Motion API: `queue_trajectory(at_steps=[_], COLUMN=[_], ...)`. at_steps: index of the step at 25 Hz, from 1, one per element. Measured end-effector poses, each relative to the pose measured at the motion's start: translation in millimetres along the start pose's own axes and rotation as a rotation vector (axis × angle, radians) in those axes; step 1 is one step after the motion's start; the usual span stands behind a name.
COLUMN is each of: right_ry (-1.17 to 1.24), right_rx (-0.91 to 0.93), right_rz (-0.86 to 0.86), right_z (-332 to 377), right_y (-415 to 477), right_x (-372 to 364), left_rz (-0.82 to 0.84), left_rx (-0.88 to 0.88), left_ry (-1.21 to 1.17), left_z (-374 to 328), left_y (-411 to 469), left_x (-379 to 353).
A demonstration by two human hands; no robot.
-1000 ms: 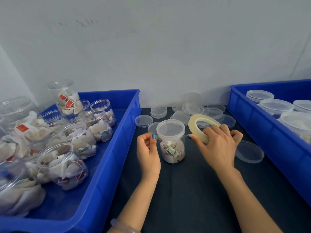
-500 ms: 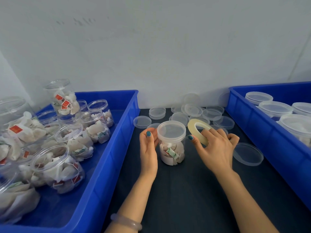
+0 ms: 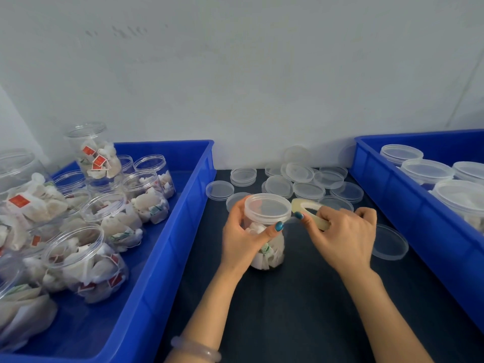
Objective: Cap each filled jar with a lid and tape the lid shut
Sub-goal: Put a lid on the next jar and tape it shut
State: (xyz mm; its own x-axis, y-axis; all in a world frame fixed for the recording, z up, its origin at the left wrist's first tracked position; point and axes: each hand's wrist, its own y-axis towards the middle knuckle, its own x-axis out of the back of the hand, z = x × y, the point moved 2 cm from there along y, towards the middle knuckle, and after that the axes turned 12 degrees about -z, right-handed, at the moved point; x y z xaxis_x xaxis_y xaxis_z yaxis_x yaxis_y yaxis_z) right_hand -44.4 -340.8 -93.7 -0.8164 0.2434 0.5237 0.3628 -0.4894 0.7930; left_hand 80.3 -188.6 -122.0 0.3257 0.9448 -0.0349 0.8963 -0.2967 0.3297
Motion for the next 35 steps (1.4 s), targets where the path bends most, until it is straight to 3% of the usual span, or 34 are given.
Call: queue_trajectory(at_steps=[9, 17, 21, 25, 30, 35], right_ry=[0.106, 0.245, 0.262, 0.292, 0.659, 0.701], right_rx=[-0.069, -0.097, -0.085, -0.09, -0.21, -0.149], right_rz=[-0.075, -0.048, -0.013, 0.171, 0.493, 0.445], right_z=[-8.9, 4.9, 10.7, 8.0, 8.5, 13.1], right_y=[5.9, 5.0, 3.9, 2.5, -2.1, -3.2], right_x=[6.7, 9.0, 8.7, 3.7, 1.6, 1.2], left_rz=[0.156, 0.387, 0.437, 0.383, 0.356, 0.299], left_rx=[0.199, 0.577, 0.675, 0.634, 0.582, 0.376], left_ry=[-0.186, -0.511, -0.562, -0.463, -0.318, 0.038], left_z=[-15.5, -11.6, -10.5, -7.7, -10.2, -4.8], left_y=[-2.5, -13.0, -16.0, -13.7, -7.4, -2.2], left_x=[6.5, 0.3, -0.1, -0.5, 0.5, 0.6])
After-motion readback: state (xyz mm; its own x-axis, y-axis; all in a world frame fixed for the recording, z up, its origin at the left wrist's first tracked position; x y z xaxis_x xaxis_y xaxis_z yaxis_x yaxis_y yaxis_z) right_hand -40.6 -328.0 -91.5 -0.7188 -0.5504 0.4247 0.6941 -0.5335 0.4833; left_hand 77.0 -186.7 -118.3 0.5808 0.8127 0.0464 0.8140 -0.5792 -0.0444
